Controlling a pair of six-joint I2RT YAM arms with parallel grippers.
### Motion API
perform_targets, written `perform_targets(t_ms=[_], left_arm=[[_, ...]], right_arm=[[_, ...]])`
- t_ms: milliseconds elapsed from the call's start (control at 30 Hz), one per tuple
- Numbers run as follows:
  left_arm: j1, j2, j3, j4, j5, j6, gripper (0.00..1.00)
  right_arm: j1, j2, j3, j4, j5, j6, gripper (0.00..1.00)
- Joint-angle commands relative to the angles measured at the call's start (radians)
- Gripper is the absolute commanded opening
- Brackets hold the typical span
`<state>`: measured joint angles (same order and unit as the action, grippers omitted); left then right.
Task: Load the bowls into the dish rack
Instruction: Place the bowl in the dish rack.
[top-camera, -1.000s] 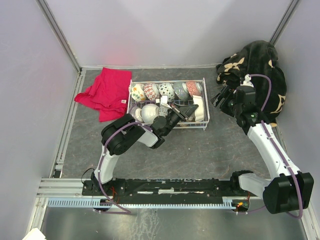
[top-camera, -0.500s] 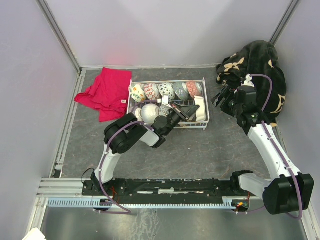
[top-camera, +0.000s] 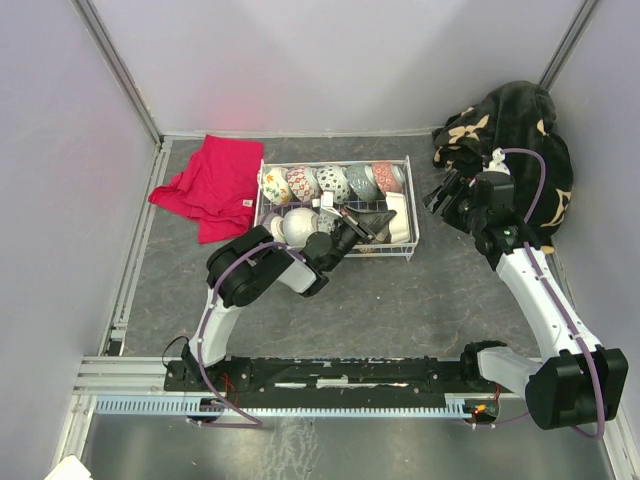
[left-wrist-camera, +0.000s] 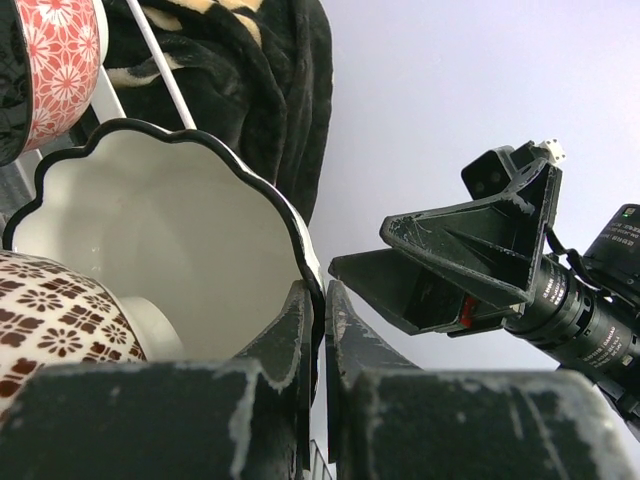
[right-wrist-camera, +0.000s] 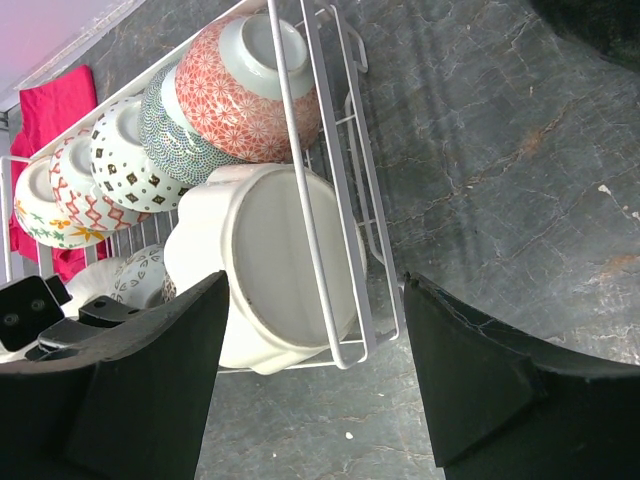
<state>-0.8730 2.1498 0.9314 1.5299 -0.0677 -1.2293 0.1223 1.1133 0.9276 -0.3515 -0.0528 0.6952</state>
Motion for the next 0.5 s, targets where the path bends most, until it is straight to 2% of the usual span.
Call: perform_targets(t_ms=[0, 200, 467], left_arm=[[-0.012, -0.048, -0.047, 0.097, 0.042, -0.087, 0.03], [-0.014, -0.12, -0.06, -0.067, 0.038, -0.053, 0.03], [-0.016, -0.15, -0.05, -0.206, 0.037, -0.029, 0.05]], right_arm=[[-0.006, -0.023, 0.012, 0.046, -0.013, 0.008, 0.78], [-0.006, -0.024, 0.013, 0.046, -0.015, 0.008, 0.78], [-0.007, -0.025, 0.011, 0.046, -0.017, 0.01, 0.78]])
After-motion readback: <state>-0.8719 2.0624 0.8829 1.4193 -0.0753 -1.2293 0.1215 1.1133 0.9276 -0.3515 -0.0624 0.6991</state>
